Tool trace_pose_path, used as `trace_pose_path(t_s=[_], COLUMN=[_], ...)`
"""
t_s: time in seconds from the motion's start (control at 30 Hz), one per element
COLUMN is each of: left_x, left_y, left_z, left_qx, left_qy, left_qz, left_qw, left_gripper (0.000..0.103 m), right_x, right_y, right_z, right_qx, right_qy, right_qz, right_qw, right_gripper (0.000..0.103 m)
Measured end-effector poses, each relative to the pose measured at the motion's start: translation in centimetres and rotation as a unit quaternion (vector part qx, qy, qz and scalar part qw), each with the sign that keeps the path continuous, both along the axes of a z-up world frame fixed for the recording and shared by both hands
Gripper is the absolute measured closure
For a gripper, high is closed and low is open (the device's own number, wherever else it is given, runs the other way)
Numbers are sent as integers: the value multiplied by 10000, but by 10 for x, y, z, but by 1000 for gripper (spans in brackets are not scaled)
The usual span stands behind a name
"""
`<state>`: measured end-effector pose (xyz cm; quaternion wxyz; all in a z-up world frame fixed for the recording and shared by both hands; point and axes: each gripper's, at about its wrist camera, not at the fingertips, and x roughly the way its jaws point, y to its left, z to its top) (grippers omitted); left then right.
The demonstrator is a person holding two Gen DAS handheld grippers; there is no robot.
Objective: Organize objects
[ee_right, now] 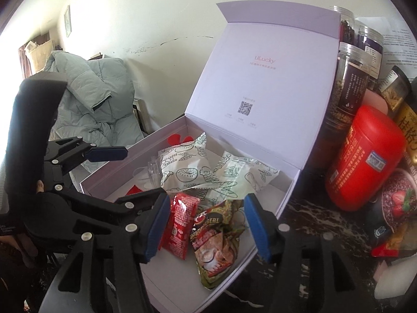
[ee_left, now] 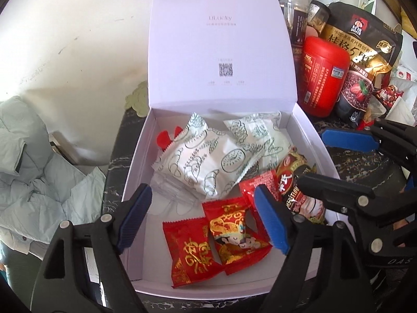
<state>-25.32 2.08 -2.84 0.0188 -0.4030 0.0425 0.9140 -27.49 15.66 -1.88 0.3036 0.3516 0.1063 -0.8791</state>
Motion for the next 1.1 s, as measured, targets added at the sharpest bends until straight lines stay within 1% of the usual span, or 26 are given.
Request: trace_pose_path(t_s=[0.07,0.17,0.27,0.47,0.6,0.73,0.93,1.1], left_x=[0,-2,1,14,24,37,63,90], left_y=[0,-2,-4,-4,-6,-6,-2,10], left_z=[4,6,9,21,30,40,60,78], left_qx=[-46,23,97,138,163,167,98,36], left_qy=[106,81,48,189,268,338,569,714], left_qz=[30,66,143,278,446,534,696,561], left_qw=[9999,9999,9998,9993,9985,9979,9959,9959], left_gripper=[19,19,19,19,19,19,19,19], right_x=[-2,-7,-6,3,12,24,48,71], right_y=[2,8,14,25,33,42,53,68], right_z=[1,3,5,12,20,30,47,64], right_qx=[62,-2,-23,-63,-140,-237,-199,-278], right_qy=[54,22,23,8,89,209,441,454], right_qz=[-157,-356,-482,-621,-753,-906,-994,-1056], right_qw=[9998,9994,9988,9980,9970,9954,9939,9930], right_gripper=[40,37,35,28,21,9,3,3])
